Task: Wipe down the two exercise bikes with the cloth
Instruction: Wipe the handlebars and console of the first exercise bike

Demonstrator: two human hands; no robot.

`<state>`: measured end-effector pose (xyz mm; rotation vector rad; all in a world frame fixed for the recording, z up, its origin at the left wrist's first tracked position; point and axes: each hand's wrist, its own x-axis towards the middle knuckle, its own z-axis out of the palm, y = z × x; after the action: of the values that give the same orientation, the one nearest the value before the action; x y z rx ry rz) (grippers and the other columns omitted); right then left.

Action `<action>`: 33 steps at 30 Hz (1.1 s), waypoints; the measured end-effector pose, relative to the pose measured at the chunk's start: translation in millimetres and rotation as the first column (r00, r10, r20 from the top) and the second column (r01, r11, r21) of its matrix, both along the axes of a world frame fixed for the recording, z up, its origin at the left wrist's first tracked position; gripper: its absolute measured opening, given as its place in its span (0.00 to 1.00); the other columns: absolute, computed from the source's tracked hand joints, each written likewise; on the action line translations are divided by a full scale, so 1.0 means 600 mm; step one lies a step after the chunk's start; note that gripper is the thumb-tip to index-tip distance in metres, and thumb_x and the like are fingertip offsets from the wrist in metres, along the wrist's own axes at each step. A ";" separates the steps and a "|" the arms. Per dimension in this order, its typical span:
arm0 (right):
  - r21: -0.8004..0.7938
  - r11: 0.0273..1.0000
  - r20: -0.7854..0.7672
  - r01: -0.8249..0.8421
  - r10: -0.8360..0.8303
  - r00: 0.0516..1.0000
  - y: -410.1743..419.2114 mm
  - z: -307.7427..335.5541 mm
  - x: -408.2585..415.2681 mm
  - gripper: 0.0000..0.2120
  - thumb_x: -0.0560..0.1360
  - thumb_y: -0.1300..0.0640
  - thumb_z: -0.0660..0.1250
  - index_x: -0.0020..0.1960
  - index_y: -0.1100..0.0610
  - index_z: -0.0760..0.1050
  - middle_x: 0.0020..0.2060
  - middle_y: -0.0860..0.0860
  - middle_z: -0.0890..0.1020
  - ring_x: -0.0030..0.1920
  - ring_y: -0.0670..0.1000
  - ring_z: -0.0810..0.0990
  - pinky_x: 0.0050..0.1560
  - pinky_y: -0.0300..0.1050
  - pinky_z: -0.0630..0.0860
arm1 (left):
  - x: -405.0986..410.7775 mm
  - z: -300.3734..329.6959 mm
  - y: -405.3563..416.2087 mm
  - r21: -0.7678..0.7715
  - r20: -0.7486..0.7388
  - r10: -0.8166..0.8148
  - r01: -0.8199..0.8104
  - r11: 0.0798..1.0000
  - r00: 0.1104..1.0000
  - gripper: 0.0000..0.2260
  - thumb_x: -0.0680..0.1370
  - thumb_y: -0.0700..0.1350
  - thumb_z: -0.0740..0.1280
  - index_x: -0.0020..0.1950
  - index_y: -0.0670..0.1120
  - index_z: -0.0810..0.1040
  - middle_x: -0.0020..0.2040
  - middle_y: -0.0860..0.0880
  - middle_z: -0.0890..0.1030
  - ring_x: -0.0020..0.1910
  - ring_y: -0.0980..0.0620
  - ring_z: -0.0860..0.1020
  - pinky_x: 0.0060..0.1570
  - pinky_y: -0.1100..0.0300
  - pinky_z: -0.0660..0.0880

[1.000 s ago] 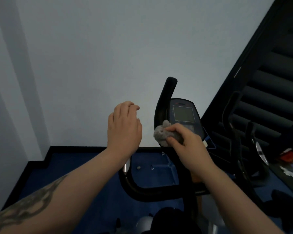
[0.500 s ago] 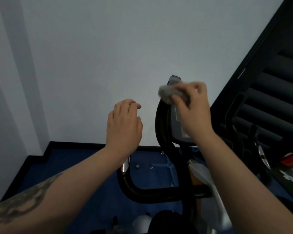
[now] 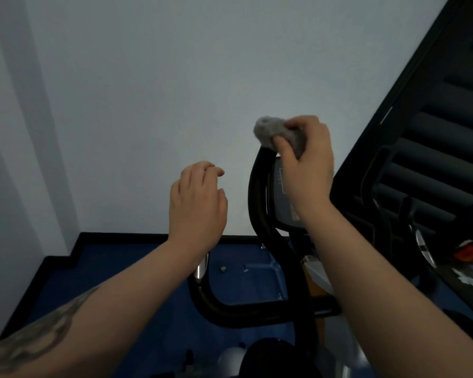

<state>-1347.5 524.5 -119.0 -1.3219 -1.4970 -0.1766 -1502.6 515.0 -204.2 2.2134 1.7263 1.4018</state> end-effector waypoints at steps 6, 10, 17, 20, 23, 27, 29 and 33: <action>-0.226 0.972 -0.064 -0.070 0.057 0.996 -0.024 -0.085 0.005 0.06 0.75 0.59 0.69 0.50 0.54 0.74 0.47 0.49 0.78 0.46 0.46 0.75 0.46 0.44 0.72 | -0.001 0.001 -0.001 0.007 0.000 0.003 -0.003 1.000 1.000 0.13 0.76 0.36 0.64 0.61 0.43 0.75 0.60 0.46 0.75 0.61 0.46 0.72 0.55 0.53 0.67; -0.065 0.996 -0.231 -0.056 0.039 0.972 -0.025 -0.052 0.021 0.15 0.74 0.56 0.70 0.57 0.45 0.70 0.43 0.41 0.80 0.44 0.38 0.79 0.43 0.32 0.74 | 0.001 0.001 0.001 0.005 -0.004 0.005 -0.005 1.000 1.000 0.13 0.76 0.37 0.65 0.61 0.43 0.76 0.60 0.46 0.75 0.61 0.46 0.72 0.55 0.54 0.67; -0.071 0.990 -0.446 -0.125 0.080 0.891 -0.007 -0.063 -0.022 0.17 0.76 0.62 0.68 0.64 0.54 0.77 0.46 0.42 0.82 0.46 0.36 0.79 0.49 0.29 0.74 | 0.001 0.001 0.000 0.004 -0.005 0.019 -0.019 1.000 1.000 0.13 0.76 0.37 0.64 0.61 0.43 0.75 0.60 0.47 0.75 0.61 0.47 0.71 0.56 0.56 0.65; -0.241 0.960 -0.305 -0.140 0.062 0.950 -0.027 -0.084 0.007 0.18 0.75 0.64 0.69 0.64 0.55 0.78 0.44 0.46 0.83 0.42 0.40 0.79 0.50 0.34 0.78 | 0.002 0.002 0.001 0.008 -0.020 0.023 -0.023 1.000 1.000 0.13 0.76 0.37 0.65 0.61 0.43 0.75 0.60 0.46 0.75 0.60 0.47 0.71 0.55 0.56 0.66; -0.114 0.988 -0.207 -0.104 0.079 0.975 -0.028 -0.052 0.024 0.16 0.74 0.64 0.69 0.61 0.55 0.79 0.46 0.47 0.80 0.44 0.33 0.77 0.49 0.28 0.73 | 0.003 0.001 0.002 0.008 -0.029 0.025 -0.024 1.000 0.999 0.13 0.77 0.38 0.65 0.61 0.43 0.75 0.60 0.47 0.75 0.60 0.47 0.71 0.55 0.56 0.66; 0.029 0.997 -0.010 -0.074 0.074 0.997 -0.001 -0.017 0.003 0.15 0.73 0.58 0.72 0.59 0.49 0.80 0.52 0.49 0.72 0.49 0.35 0.73 0.49 0.30 0.72 | 0.000 0.001 -0.001 -0.001 -0.008 0.010 -0.010 1.000 1.000 0.13 0.77 0.38 0.64 0.61 0.43 0.75 0.61 0.47 0.75 0.62 0.47 0.71 0.57 0.55 0.66; -0.091 0.996 0.237 -0.018 0.039 0.971 -0.002 -0.035 -0.006 0.14 0.74 0.56 0.72 0.59 0.52 0.81 0.53 0.53 0.72 0.52 0.48 0.75 0.50 0.47 0.76 | -0.001 0.003 -0.003 -0.009 0.005 -0.008 0.008 1.000 1.000 0.13 0.77 0.38 0.64 0.61 0.44 0.75 0.61 0.47 0.74 0.63 0.47 0.71 0.56 0.54 0.67; -0.253 0.967 0.326 -0.025 0.109 0.939 -0.017 -0.066 -0.002 0.14 0.75 0.54 0.71 0.60 0.56 0.81 0.51 0.52 0.72 0.49 0.52 0.76 0.48 0.53 0.77 | -0.003 0.003 -0.003 -0.008 0.043 -0.030 0.030 1.000 0.999 0.13 0.77 0.38 0.64 0.61 0.44 0.75 0.61 0.48 0.75 0.63 0.48 0.70 0.57 0.55 0.67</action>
<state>-1348.9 514.2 -158.7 -1.4873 -1.9026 -0.1855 -1504.1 513.4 -202.2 2.1788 1.6753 1.4214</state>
